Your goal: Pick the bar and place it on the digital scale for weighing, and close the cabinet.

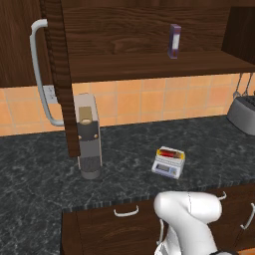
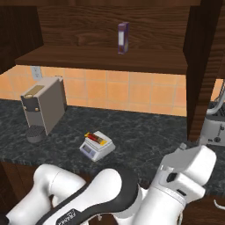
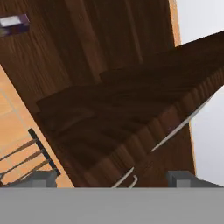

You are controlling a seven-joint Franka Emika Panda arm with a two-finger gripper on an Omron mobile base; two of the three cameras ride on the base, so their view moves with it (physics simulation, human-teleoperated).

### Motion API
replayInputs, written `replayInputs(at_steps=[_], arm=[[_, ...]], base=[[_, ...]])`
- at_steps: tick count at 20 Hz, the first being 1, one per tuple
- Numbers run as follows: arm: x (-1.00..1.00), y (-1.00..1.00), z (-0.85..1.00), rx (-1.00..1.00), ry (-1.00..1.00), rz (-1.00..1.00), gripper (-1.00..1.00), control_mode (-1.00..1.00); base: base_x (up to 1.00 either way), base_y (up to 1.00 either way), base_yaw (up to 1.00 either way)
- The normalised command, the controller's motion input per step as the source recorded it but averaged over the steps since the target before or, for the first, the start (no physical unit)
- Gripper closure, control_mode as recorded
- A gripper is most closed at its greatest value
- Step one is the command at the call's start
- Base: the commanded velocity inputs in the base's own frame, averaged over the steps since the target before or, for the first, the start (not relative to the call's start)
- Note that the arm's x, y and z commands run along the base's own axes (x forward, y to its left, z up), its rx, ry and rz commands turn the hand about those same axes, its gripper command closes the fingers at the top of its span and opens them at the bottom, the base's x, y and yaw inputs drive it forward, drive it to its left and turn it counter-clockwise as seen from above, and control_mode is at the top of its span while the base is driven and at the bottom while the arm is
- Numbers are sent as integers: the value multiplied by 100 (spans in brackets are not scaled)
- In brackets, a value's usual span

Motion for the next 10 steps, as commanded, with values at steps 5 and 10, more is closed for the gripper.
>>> replayInputs(at_steps=[5, 10], arm=[[-12, -79, -5, 4, 13, -18, -100, -100], [12, -54, 1, 3, 1, -4, -100, -100]], base=[[0, 0, 0], [0, 0, 0]])
